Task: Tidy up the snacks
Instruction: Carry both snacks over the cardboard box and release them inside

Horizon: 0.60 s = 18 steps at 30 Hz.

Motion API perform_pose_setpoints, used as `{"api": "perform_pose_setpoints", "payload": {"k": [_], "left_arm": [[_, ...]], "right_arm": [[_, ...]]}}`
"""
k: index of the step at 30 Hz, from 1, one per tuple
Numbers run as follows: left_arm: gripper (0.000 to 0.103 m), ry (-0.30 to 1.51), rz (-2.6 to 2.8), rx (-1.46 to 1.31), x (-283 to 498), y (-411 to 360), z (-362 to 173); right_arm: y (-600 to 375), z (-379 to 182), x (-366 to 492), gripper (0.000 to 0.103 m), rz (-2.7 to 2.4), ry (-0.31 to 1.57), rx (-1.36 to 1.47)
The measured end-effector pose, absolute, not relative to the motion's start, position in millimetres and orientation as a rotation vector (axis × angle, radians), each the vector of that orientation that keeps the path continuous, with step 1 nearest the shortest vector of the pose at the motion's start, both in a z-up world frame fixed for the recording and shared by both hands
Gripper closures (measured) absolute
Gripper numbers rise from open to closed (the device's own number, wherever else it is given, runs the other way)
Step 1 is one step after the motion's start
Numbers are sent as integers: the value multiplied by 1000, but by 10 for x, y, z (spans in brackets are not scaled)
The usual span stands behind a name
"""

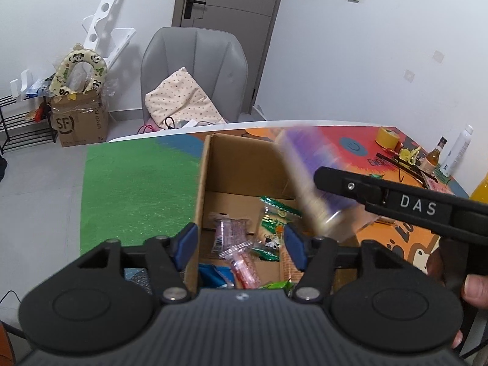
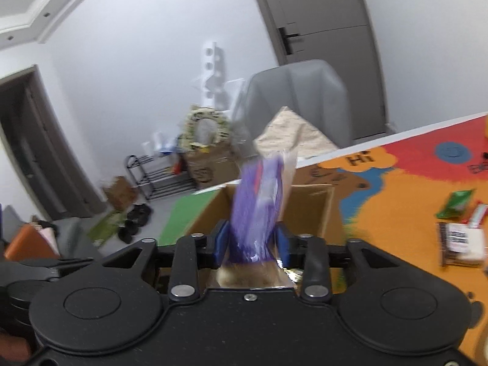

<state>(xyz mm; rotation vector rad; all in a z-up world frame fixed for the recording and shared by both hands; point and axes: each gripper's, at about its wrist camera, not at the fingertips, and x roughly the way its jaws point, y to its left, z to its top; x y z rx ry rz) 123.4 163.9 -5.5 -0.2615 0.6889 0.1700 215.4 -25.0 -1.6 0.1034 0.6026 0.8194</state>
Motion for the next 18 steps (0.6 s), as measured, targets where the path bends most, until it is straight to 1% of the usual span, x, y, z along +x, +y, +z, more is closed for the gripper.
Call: {"api": "perform_pose_setpoints", "payload": {"k": [1, 3, 6, 10, 12, 18], "left_arm": [[36, 687, 174, -260, 1226, 1645, -57], [31, 686, 177, -258, 1219, 1641, -59], [25, 680, 173, -249, 1228, 1612, -59], [21, 672, 160, -246, 1248, 1575, -48], [17, 673, 147, -243, 1269, 1541, -54], [15, 692, 109, -230, 1376, 1406, -79]], "right_arm": [[-254, -10, 2140, 56, 812, 597, 100], [-298, -9, 2133, 50, 798, 597, 102], [-387, -16, 2134, 48, 772, 605, 107], [-533, -39, 2128, 42, 732, 607, 95], [-617, -58, 2117, 38, 717, 610, 91], [-868, -104, 2121, 31, 678, 621, 97]]}}
